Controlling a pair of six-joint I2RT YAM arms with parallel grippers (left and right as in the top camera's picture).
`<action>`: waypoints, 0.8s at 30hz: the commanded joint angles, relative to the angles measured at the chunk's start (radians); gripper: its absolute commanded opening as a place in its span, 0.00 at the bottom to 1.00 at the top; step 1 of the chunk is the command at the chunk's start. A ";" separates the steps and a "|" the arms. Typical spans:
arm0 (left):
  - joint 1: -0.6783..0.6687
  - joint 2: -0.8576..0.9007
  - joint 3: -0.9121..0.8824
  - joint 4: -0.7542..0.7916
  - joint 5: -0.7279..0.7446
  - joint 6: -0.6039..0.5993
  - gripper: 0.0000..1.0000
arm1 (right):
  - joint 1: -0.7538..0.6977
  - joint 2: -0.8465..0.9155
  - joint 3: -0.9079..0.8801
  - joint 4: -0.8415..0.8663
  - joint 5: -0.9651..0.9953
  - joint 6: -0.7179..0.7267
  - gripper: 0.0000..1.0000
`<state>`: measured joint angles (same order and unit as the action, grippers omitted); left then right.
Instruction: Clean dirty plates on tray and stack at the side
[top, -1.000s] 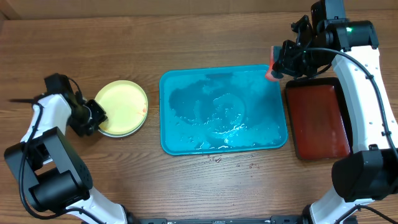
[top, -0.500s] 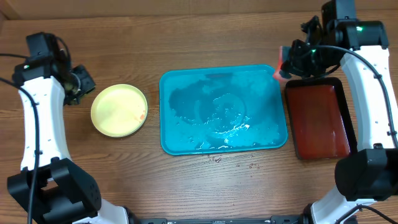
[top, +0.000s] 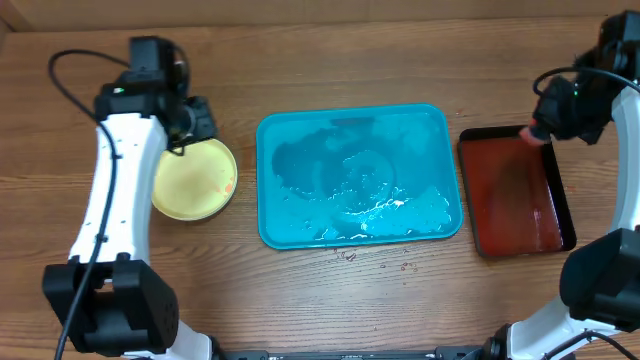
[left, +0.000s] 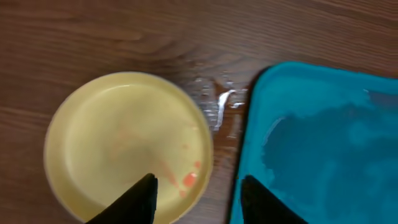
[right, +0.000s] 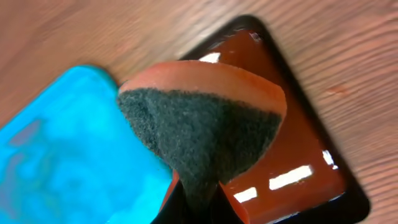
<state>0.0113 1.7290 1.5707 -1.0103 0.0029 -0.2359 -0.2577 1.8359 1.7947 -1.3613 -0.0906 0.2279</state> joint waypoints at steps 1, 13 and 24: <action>-0.053 -0.002 0.007 0.033 -0.006 0.039 0.47 | 0.006 0.007 -0.143 0.072 0.082 0.011 0.04; -0.059 -0.004 0.104 0.060 0.061 0.039 0.51 | 0.011 0.007 -0.444 0.340 0.006 0.011 0.08; -0.055 -0.003 0.103 0.068 -0.023 0.039 1.00 | 0.013 0.000 -0.369 0.245 -0.079 0.011 0.57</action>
<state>-0.0505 1.7290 1.6558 -0.9428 0.0250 -0.2058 -0.2523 1.8488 1.3396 -1.0683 -0.1368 0.2352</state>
